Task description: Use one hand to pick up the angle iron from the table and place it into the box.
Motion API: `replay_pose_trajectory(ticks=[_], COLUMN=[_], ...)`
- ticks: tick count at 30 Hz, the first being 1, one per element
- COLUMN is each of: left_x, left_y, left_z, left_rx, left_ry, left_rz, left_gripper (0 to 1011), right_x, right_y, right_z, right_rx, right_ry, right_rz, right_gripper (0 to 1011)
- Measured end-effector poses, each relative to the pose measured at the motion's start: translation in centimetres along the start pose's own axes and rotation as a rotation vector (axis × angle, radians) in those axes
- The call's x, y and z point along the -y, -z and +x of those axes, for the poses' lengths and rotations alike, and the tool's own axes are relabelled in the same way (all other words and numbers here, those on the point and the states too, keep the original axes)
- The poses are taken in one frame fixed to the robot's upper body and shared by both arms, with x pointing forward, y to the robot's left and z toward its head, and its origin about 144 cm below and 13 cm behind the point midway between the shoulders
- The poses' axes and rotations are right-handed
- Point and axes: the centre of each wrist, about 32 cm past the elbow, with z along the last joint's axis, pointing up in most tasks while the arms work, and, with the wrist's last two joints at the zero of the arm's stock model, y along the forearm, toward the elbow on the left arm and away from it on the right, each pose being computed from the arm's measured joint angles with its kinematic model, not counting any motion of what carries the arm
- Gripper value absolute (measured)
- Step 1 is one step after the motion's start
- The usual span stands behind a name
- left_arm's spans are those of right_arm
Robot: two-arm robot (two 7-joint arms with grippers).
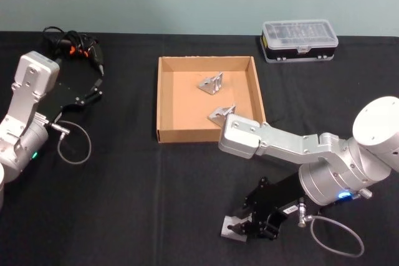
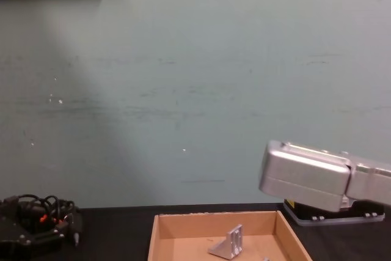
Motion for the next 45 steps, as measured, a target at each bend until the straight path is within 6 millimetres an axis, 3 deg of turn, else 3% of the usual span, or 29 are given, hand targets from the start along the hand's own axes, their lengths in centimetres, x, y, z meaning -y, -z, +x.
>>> replay_pose_trajectory(ticks=[8,23,32,39,45], left_x=[0.0,0.0,0.0,0.0,0.0], left_y=[0.0,0.0,0.0,0.0,0.0], left_z=[0.0,0.0,0.0,0.0,0.0], left_rx=[0.0,0.0,0.0,0.0,0.0], left_ry=[0.0,0.0,0.0,0.0,0.0], left_rz=[0.0,0.0,0.0,0.0,0.0], left_gripper=[1000,1000,1000,1000,1000], right_x=[0.1,0.11,0.26,0.26,0.35], right_y=[-0.02,-0.03,0.0,0.05,0.07], right_z=[-0.03,-0.07,0.14,0.23,0.29], right_rx=[0.0,-0.004,-0.015,-0.021,-0.028], right_ry=[0.0,-0.001,0.002,0.001,0.003], right_rz=[0.002,0.007,0.027,0.03,0.031], right_gripper=[46,3,222,474,628])
